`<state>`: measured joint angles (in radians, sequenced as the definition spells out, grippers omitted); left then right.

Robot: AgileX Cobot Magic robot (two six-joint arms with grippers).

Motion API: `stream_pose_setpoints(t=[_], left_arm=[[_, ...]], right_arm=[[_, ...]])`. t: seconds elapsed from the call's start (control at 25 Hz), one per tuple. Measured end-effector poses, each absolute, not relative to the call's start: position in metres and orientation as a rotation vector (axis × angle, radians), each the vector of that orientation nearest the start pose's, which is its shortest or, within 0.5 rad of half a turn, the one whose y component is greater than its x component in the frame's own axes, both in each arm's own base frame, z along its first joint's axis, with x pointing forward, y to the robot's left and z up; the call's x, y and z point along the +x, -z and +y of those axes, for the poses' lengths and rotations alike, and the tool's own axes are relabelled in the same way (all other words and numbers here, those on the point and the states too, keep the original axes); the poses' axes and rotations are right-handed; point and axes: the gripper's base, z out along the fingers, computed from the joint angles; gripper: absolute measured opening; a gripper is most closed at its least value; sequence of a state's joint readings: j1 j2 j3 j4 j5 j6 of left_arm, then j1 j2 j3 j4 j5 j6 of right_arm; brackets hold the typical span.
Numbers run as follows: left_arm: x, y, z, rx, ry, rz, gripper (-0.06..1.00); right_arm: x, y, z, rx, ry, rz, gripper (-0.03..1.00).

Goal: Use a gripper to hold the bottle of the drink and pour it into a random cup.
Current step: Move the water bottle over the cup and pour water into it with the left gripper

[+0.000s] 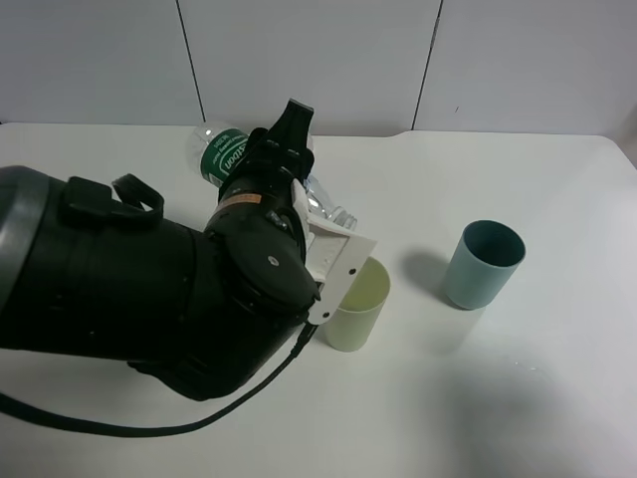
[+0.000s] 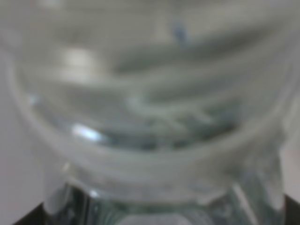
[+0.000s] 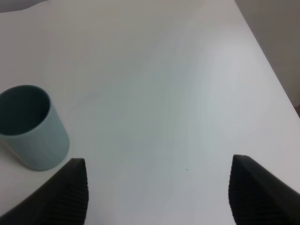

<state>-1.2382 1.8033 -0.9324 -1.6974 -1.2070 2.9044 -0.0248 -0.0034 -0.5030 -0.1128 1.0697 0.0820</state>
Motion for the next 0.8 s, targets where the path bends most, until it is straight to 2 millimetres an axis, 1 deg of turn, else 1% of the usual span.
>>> stream_pose_setpoints(t=[0.8], left_arm=[[0.1821, -0.1987, -0.2681, 1.867, -1.448, 1.19, 0.55]], right_arm=[[-0.0066, -0.2778, -0.0088, 0.115, 0.099, 2.04, 0.63]])
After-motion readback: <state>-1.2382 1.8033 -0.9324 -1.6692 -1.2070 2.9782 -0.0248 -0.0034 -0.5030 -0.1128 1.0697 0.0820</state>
